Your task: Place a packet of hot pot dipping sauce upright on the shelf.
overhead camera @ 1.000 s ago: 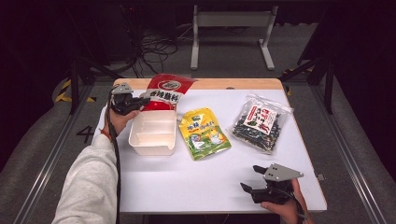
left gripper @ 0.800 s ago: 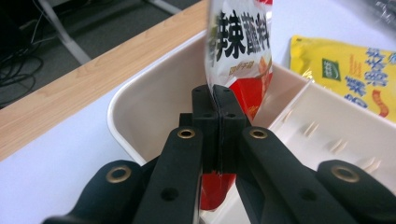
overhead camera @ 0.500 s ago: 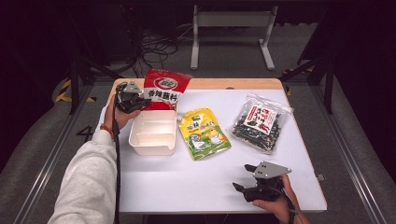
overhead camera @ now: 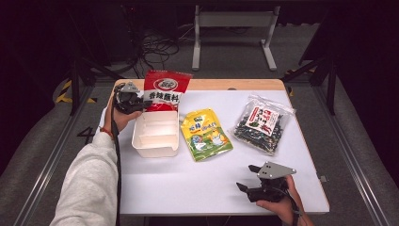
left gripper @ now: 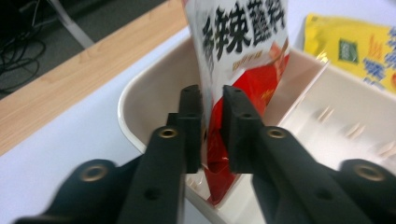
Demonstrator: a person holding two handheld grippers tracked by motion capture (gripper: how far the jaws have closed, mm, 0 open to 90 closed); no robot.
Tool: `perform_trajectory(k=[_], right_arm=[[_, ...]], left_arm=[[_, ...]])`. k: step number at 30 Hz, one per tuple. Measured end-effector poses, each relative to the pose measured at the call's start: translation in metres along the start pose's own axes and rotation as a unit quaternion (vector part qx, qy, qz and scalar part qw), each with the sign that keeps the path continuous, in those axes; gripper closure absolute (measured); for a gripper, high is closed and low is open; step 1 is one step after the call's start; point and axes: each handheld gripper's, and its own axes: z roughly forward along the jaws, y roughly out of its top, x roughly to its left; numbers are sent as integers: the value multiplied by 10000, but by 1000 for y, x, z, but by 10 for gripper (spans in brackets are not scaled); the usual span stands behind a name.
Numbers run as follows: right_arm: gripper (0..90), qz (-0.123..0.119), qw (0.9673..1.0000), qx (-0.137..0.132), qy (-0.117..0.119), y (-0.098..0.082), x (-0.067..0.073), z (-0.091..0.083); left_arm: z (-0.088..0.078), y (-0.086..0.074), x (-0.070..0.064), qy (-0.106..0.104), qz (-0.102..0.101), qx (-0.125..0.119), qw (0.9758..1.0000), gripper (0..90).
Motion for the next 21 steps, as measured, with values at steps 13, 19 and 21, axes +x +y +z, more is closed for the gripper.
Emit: perform_trajectory(k=[13,19,21], right_arm=[[476,263,9992,-76,-303,-5,-24,-9],[543,474,9976,-347,-358,-4,-40,-25],[580,476,9977,-356,-337,-2,-42,-25]], left_arm=[[-58,-16,-39,125,-51,-877,9961,431],[-80,-32,-69,-121,-75,-1053,9943,313],[-82,-34,-73,-245,-121,-1070,9939,259]])
